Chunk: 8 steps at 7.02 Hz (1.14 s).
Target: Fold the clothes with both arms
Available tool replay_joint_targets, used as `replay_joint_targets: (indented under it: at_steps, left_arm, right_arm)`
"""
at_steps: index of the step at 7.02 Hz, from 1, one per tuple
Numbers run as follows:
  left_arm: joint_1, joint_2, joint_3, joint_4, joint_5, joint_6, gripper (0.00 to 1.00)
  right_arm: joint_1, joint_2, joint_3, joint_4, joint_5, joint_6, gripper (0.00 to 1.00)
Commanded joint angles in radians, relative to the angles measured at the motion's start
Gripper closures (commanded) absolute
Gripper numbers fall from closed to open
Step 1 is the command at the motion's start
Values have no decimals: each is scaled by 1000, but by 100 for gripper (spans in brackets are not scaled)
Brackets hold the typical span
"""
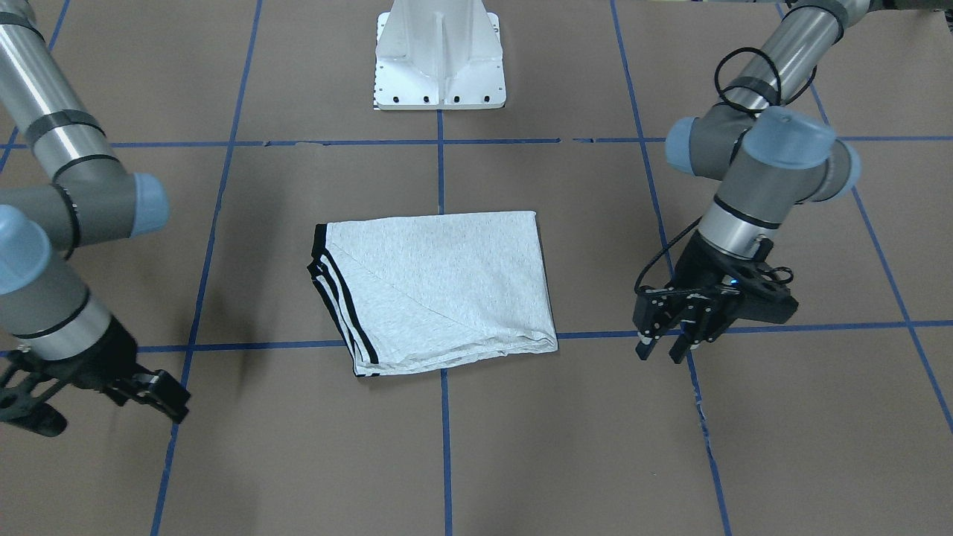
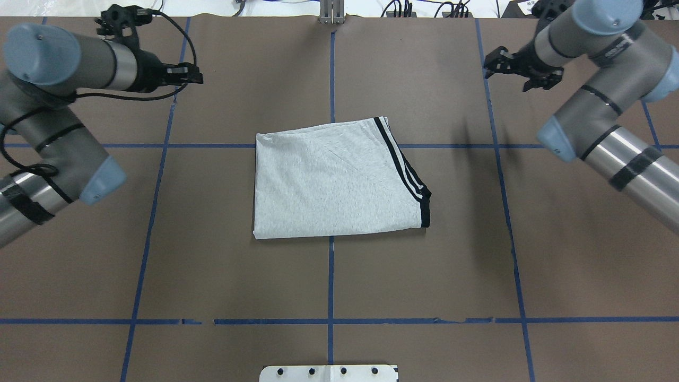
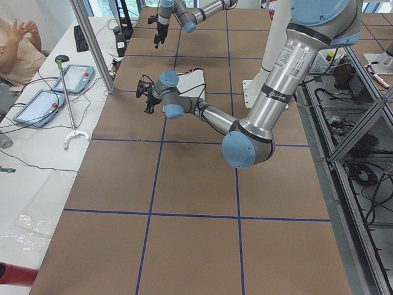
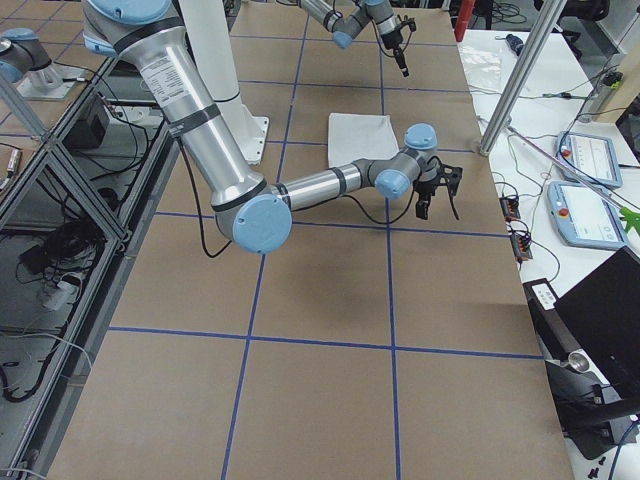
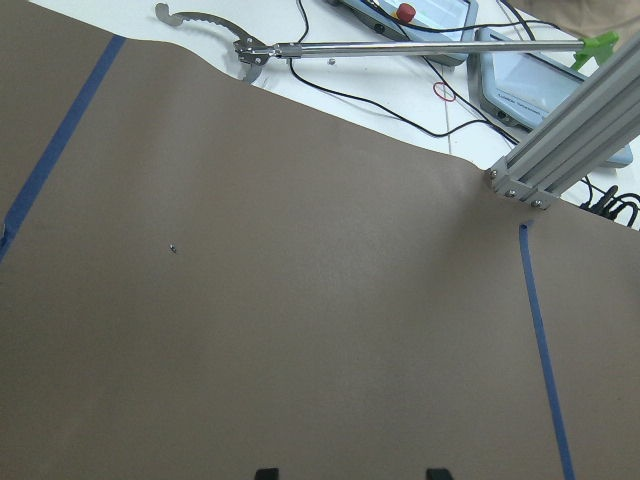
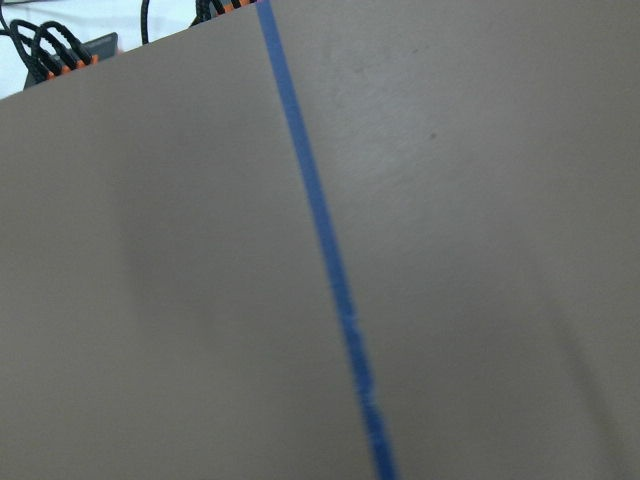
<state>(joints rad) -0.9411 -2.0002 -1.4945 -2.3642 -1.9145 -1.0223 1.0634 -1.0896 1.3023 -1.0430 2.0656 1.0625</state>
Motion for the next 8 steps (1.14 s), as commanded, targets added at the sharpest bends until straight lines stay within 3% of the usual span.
replay_joint_targets:
  at_steps: [1,2,4,5,6,7,8]
  left_arm:
    - [-188,153,-87,23,-197,323,42]
    - [-279,194,-87,55,-249,520,42]
    - [-448,189,-101,342,-294,830,42]
    - [-512,173,-101,450,-296,961,42]
    - [-574,164,-99,527,-358,982,42]
    - [-579,166,-102,539,-392,1005,42]
    - [-590,164,-107,628,-391,1015,42]
  right_arm:
    - [210,-117,2,-15,181,-421,0]
    - [318,-153,0,-64,223,-591,0]
    - [435,-157,20,-347,231,-987,0]
    - [463,-194,41,-386,231,-1050,0]
    - [487,-216,73,-406,249,-1078,0]
    - [512,-213,86,-501,257,-1111,0]
    - [533,-211,101,-562,264,-1154,0]
